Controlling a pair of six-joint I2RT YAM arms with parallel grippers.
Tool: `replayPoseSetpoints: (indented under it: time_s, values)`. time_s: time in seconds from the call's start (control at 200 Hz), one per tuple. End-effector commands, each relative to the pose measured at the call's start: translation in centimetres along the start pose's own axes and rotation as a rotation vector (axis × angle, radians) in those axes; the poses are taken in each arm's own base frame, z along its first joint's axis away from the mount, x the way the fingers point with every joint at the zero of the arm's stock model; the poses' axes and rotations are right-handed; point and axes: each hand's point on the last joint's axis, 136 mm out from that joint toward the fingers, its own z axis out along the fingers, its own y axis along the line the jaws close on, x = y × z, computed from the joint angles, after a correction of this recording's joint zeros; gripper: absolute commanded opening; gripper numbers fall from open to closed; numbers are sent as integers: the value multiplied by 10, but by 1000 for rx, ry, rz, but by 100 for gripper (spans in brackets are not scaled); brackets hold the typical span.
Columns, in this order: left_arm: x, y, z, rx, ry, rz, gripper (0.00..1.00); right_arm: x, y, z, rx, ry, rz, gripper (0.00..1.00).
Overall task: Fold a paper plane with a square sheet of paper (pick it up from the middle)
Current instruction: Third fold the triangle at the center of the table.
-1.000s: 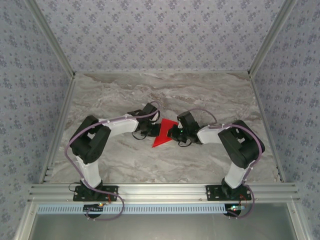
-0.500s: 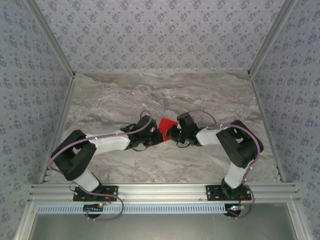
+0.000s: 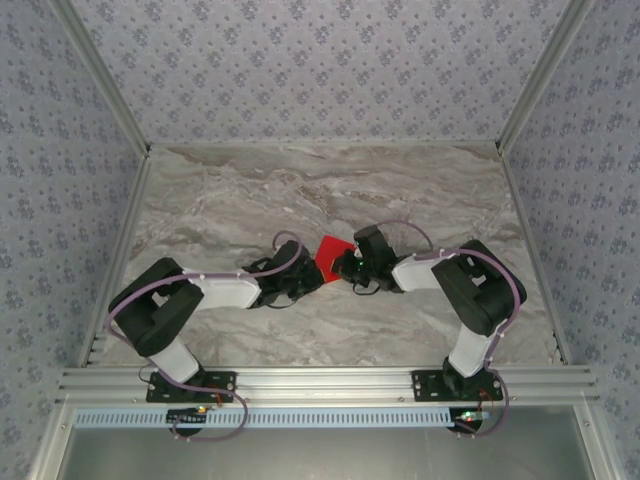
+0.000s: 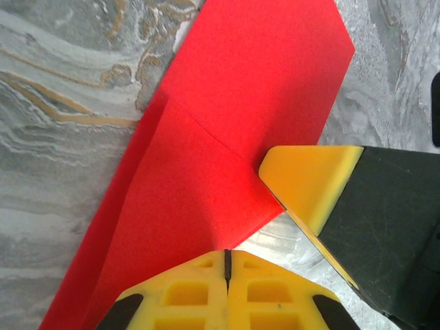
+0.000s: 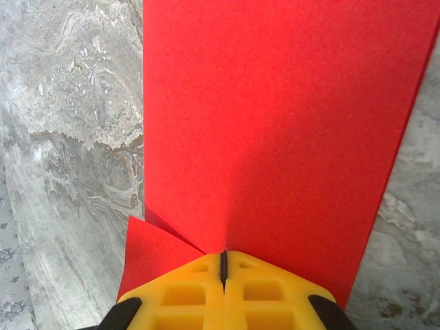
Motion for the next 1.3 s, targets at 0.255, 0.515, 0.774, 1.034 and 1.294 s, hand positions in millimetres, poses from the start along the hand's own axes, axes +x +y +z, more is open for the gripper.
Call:
replayPoseSetpoints:
  time_s: [0.255,0.515,0.774,1.034,1.294]
  values:
    - [-9,28,9,-10,-90,-16,2,27,-58,7,188,61,61,0]
    - [-13,46,1,-60,-126,-37,1,28,-68,3,213,55,74,0]
    - [-5,74,-11,-111,-137,-76,0,29,-83,1,264,49,97,0]
    - [-5,80,-30,-114,-159,-75,0,31,-90,2,281,55,115,0]
    - [-22,18,-44,9,-159,28,0,30,-86,3,271,58,113,0]
